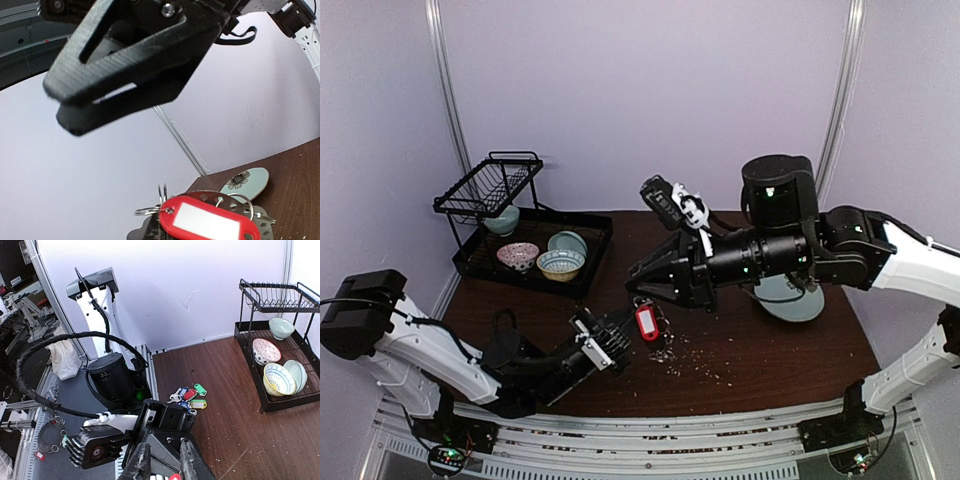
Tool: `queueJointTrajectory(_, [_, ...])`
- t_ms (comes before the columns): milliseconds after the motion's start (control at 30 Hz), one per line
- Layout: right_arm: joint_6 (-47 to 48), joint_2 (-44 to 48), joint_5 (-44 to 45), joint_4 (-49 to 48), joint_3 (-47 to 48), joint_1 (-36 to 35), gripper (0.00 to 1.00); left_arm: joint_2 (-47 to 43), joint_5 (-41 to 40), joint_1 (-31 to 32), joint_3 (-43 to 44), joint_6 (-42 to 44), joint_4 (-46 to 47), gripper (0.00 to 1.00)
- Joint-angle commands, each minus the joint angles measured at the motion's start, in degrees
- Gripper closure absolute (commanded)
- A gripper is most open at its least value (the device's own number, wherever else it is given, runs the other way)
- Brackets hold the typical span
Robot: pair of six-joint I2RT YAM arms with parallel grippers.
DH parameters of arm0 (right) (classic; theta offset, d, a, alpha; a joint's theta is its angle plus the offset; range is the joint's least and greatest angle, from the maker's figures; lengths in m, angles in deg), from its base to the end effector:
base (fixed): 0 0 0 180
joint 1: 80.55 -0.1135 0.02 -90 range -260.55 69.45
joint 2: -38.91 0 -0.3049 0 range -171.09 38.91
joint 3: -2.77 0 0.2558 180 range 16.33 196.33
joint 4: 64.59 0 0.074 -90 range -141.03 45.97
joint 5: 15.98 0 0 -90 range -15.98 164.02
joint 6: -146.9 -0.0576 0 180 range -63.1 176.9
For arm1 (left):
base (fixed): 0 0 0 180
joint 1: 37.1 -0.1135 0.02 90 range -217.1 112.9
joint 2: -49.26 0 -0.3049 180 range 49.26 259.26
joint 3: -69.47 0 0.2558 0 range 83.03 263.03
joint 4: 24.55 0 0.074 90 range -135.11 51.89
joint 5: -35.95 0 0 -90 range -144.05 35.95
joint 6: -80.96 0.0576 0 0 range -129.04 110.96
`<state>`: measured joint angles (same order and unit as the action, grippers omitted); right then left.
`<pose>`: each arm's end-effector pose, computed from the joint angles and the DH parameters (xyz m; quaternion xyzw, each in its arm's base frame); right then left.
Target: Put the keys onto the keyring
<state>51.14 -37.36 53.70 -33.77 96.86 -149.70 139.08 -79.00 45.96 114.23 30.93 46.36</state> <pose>0.0937 0.3023 0.4592 -0.4982 0.5978 0.4822 0.4025 0.0620 -0.3081 0.2924 0.3684 0.4082 -0.1971 0.8117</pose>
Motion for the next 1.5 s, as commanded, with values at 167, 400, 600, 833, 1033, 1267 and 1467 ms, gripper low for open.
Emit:
queueJointTrajectory(167, [26.5,5.0,3.4,15.5,2.2,1.8,0.67,-4.1,7.9,-0.9,-0.1,-9.2,3.5,1.0])
queueJointTrajectory(400, [42.3,0.4,4.5,23.1,7.2,2.7,0.7,-6.6,9.8,-0.9,0.0,-10.1,-1.8,1.0])
queueJointTrajectory(600, [41.8,-1.1,2.5,20.9,8.0,2.8,0.78,-7.3,10.4,-0.9,0.3,-9.4,-4.0,1.0])
queueJointTrajectory(833, [41.9,-1.6,1.5,20.4,7.9,2.7,0.83,-7.0,10.5,-0.9,0.9,-8.0,-4.6,1.0])
queueJointTrajectory(1033, [42.5,-2.6,0.0,21.9,8.1,2.7,0.83,-6.6,10.7,-0.9,2.0,-7.4,-5.0,1.0])
queueJointTrajectory(1267, [42.3,-2.9,-2.4,22.6,8.6,2.7,1.0,-7.9,10.6,-0.9,1.6,-7.3,-6.4,1.0])
queueJointTrajectory(1467, [39.1,-1.5,-0.7,20.4,7.1,2.7,1.0,-8.6,10.2,-0.9,0.9,-8.8,-7.4,1.0])
